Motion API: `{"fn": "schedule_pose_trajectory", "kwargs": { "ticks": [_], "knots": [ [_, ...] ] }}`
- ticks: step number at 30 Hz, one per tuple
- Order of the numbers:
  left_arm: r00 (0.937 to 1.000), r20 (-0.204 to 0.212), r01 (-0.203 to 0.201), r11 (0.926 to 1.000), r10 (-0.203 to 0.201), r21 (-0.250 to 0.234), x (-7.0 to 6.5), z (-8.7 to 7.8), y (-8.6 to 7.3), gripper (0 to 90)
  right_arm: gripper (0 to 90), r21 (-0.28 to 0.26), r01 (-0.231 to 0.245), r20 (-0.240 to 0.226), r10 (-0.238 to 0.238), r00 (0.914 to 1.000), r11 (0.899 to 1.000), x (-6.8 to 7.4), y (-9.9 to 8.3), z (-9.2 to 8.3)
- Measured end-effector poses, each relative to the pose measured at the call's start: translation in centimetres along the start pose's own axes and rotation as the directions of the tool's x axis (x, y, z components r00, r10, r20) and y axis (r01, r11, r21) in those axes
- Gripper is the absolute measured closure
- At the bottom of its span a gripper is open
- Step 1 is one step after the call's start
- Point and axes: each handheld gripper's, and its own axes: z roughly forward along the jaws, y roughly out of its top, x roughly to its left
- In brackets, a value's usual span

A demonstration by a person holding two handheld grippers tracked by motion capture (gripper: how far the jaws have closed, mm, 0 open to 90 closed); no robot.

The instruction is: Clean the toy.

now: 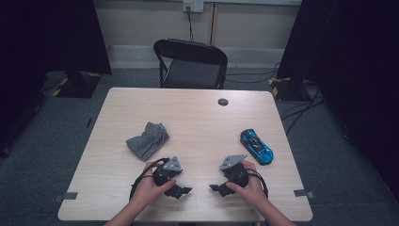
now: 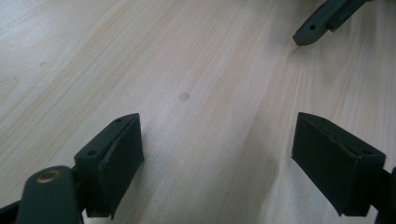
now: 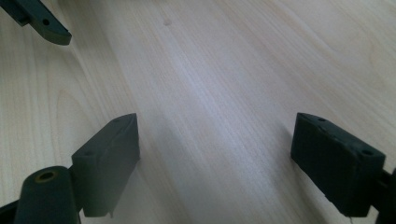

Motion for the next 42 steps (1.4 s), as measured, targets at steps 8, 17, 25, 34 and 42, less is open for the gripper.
{"fn": "schedule_pose_trajectory", "kwargs": {
  "ticks": [8,17,25,34,42],
  "knots": [
    [0.9983,-0.015,-0.056,0.9984,0.056,0.004,-0.5,0.1,-0.2,14.9,13.9,-0.007,0.026,0.018,-0.026,0.9995,1.000,0.5,-0.3,0.1],
    [0.9925,-0.027,-0.119,0.9929,0.119,0.002,-1.0,0.5,-0.6,9.1,13.2,-0.079,0.022,0.033,-0.020,0.9993,0.997,1.2,-0.9,0.4],
    [0.9902,-0.026,-0.138,0.9905,0.137,-0.002,-1.4,0.9,-0.8,0.0,13.1,-0.092,0.021,0.037,-0.017,0.9992,0.996,1.3,-1.1,0.4],
    [0.9905,-0.029,-0.135,0.9908,0.135,-0.006,-1.5,0.9,-0.8,0.0,13.1,-0.093,0.018,0.034,-0.015,0.9993,0.995,1.2,-1.1,0.4],
    [0.9905,-0.027,-0.135,0.9909,0.135,-0.004,-1.4,0.9,-0.8,0.0,12.6,-0.093,0.018,0.028,-0.015,0.9995,0.996,1.2,-1.1,0.4]
  ]
}}
